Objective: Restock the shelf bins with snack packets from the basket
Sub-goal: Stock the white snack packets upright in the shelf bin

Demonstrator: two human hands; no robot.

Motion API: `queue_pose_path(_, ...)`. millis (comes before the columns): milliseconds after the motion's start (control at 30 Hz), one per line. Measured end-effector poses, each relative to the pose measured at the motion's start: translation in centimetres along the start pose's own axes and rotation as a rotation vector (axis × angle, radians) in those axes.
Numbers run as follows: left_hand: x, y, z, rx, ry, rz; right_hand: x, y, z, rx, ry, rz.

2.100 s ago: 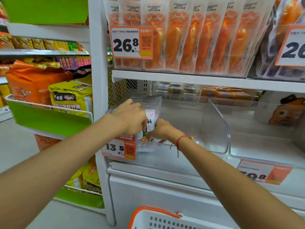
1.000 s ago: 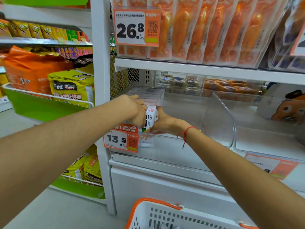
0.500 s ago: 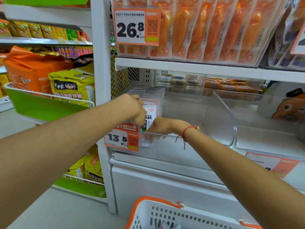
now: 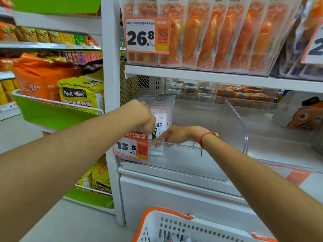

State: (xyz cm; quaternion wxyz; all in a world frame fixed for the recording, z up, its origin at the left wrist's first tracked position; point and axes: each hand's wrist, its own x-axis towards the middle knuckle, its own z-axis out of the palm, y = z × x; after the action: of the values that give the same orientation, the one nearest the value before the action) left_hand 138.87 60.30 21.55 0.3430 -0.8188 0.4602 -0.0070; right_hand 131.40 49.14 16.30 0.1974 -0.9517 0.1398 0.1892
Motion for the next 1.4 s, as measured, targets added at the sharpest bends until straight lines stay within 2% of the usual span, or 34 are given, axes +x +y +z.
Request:
queue_pose_path(133,-1.6,-0.5,0.8,-0.182,0.217,0.097,-2.7,0.3,0.0,0.137,0.236,-0.067)
queue_pose_path(367,-7.3,2.4,1.5,-0.553,0.678,-0.071,-7.4,1.1,1.6,0.296,0.777,-0.168)
queue_pose_path(467,-9.9,4.9,2.1,-0.764,0.773,-0.134,-10.9,1.3,3.4,0.392,0.863,-0.224)
queue_pose_path(600,-12.1,9.2,4.7,-1.004,0.697,-0.12,-14.6,3.3,7.6,0.487,0.727,-0.198)
queue_pose_path(733,-12.1,15.0,9.4,-1.182,0.546,-0.088,-16.7,6.1,14.1,0.547,0.547,-0.103)
queue_pose_path(933,-10.2,23.7,17.4,-1.308,0.279,-0.024,-18.0,9.8,23.7,0.55,0.348,0.094)
queue_pose_path(1133,-9.8,30.3,23.3,-1.278,0.023,0.031,-17.4,11.8,32.0,0.569,0.202,0.23)
queue_pose_path(1233,-10.2,32.8,25.6,-1.243,-0.077,0.058,-16.8,12.4,36.2,0.503,0.123,0.31)
queue_pose_path(1300,-10.4,34.2,26.8,-1.225,-0.094,0.059,-16.4,12.6,38.5,0.397,0.09,0.338)
queue_pose_path(1400,-9.8,35.6,26.9,-1.238,-0.019,0.013,-15.3,12.5,39.9,0.253,0.215,0.376)
